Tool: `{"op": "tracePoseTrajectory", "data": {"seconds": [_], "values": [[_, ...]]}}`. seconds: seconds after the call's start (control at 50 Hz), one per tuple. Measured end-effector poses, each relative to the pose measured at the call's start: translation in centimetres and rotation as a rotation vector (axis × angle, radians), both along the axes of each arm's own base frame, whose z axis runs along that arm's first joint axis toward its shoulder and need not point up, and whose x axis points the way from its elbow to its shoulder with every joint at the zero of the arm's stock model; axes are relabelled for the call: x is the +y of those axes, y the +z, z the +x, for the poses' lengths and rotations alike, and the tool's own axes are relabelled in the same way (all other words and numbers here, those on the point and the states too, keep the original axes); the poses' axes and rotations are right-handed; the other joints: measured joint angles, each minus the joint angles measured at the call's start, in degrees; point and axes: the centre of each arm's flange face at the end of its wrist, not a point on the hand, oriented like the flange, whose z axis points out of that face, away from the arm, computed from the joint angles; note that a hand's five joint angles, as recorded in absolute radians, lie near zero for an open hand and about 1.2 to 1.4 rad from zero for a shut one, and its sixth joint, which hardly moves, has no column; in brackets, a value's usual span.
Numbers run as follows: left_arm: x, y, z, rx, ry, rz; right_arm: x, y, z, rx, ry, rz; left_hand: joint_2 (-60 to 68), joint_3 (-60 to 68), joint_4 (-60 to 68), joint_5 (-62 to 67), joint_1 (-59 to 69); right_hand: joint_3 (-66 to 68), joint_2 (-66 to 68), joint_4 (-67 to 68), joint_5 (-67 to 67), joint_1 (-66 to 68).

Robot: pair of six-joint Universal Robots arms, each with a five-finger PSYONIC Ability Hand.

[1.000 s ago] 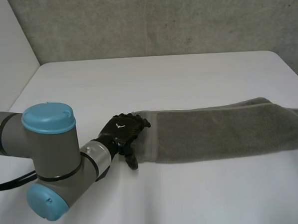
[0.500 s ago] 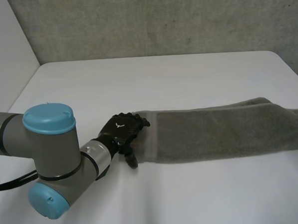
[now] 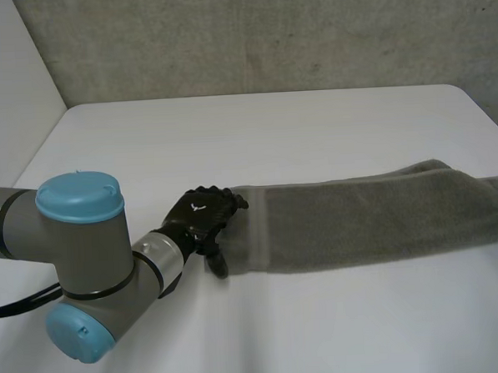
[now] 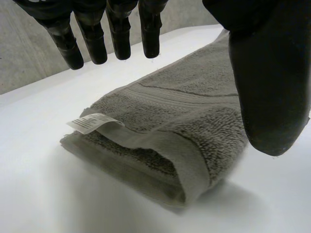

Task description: Fold the towel.

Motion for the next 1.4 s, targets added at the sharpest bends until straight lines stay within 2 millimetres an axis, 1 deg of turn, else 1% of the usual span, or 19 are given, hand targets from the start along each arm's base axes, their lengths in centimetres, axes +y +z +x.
{"op": "tracePoseTrajectory", "data": {"seconds": [0.04, 0.16, 0.26, 0.3, 0.36, 0.38, 0.44, 0.46, 0.48, 0.5, 0.58, 0.7, 0.82, 0.88, 0.98, 1.04, 1.14, 1.22, 1.4], "values": [[0.0, 0.0, 0.0, 0.001, 0.001, -0.002, 0.0, -0.2, 0.0, -0.001, 0.001, 0.002, 0.0, 0.0, 0.0, 0.0, 0.0, 0.0, 8.9, 0.0, 9.89, 8.6], [-0.1, 0.0, 0.2, 0.001, 0.007, -0.004, -0.3, 0.0, 0.1, 0.005, 0.007, -0.004, 0.0, 0.0, 0.0, 0.0, 0.0, 0.0, 9.68, 0.0, 11.88, 9.39], [-0.5, 0.3, 0.6, 0.005, 0.023, -0.011, -0.9, 1.5, 1.2, 0.025, 0.04, -0.039, 0.0, 0.0, 0.0, 0.0, 0.0, 0.0, 9.68, 0.0, 12.04, 9.5], [-0.8, 0.6, 0.8, 0.008, 0.033, -0.017, -1.0, 2.8, 2.3, 0.038, 0.069, -0.067, 0.0, 0.0, 0.0, 0.0, 0.0, 0.0, 10.03, 0.0, 12.33, 9.65], [-1.3, 1.3, 1.5, 0.018, 0.058, -0.03, -1.0, 5.8, 5.8, 0.064, 0.16, -0.134, 0.0, 0.0, 0.0, 0.0, 0.0, 0.0, 10.29, 0.0, 12.53, 9.67], [-1.4, 1.4, 1.6, 0.02, 0.061, -0.032, -0.9, 6.2, 6.4, 0.067, 0.175, -0.143, 0.0, 0.0, 0.0, 0.0, 0.0, 0.0, 10.3, 0.0, 12.55, 9.67], [-2.0, 2.2, 2.3, 0.032, 0.089, -0.049, -0.1, 8.3, 11.1, 0.081, 0.291, -0.198, 0.0, 0.0, 0.0, 0.0, 0.0, 0.0, 10.33, 0.0, 12.7, 9.76], [-2.0, 2.4, 2.4, 0.034, 0.093, -0.053, 0.1, 8.6, 12.1, 0.083, 0.315, -0.205, 0.0, 0.0, 0.0, 0.0, 0.0, 0.0, 10.34, 0.0, 12.7, 9.82], [-2.2, 2.7, 2.7, 0.038, 0.103, -0.059, 0.7, 9.1, 14.2, 0.084, 0.367, -0.221, 0.0, 0.0, 0.0, 0.0, 0.0, 0.0, 10.37, 0.0, 12.71, 9.88], [-2.3, 2.9, 2.9, 0.041, 0.109, -0.063, 1.1, 9.4, 15.5, 0.084, 0.399, -0.229, 0.0, 0.0, 0.0, 0.0, 0.0, 0.0, 10.56, 0.0, 12.71, 9.88], [-2.9, 4.1, 4.1, 0.053, 0.148, -0.088, 4.5, 10.2, 23.3, 0.078, 0.597, -0.271, 0.0, 0.0, 0.0, 0.0, 0.0, 0.0, 10.57, 0.0, 12.71, 9.94], [-3.6, 5.6, 6.4, 0.066, 0.218, -0.12, 10.9, 9.7, 32.7, 0.062, 0.841, -0.29, 0.0, 0.0, 0.0, 0.0, 0.0, 0.0, 10.57, 0.0, 12.7, 9.95], [-4.1, 6.2, 8.4, 0.068, 0.277, -0.131, 15.8, 7.8, 38.8, 0.06, 0.994, -0.28, 0.0, 0.0, 0.0, 0.0, 0.0, 0.0, 10.57, 0.0, 12.71, 9.95], [-4.1, 6.2, 8.9, 0.066, 0.292, -0.128, 17.3, 6.3, 40.9, 0.065, 1.042, -0.265, 0.0, 0.0, 0.0, 0.0, 0.0, 0.0, 10.57, 0.0, 12.71, 9.95], [-3.9, 5.9, 9.3, 0.061, 0.301, -0.116, 18.5, 4.1, 42.7, 0.083, 1.078, -0.243, 0.0, 0.0, 0.0, 0.0, 0.0, 0.0, 7.05, 0.0, 8.8, 6.72], [-3.7, 5.6, 9.3, 0.058, 0.298, -0.108, 18.7, 3.3, 43.1, 0.104, 1.078, -0.239, 0.0, 0.0, 0.0, -0.01, 0.0, 0.0, -9.39, 0.0, -7.78, -9.65], [-3.6, 5.4, 9.0, 0.058, 0.287, -0.105, 18.5, 3.2, 42.7, 0.115, 1.061, -0.233, 0.0, 0.0, 0.0, -0.01, 0.0, 0.0, -30.77, 0.0, -31.37, -31.62], [-3.7, 5.6, 8.6, 0.064, 0.276, -0.117, 18.5, 4.5, 42.0, 0.109, 1.044, -0.239, 0.0, 0.0, 0.0, -0.01, 0.0, 0.0, -46.1, 0.0, -47.87, -46.19], [-3.0, 7.1, 5.6, 0.101, 0.188, -0.169, 18.0, 9.0, 38.5, 0.03, 0.928, -0.237, 0.0, 0.0, 0.0, -0.01, 0.0, 0.0, -48.69, 0.0, -48.84, -50.14]]}}
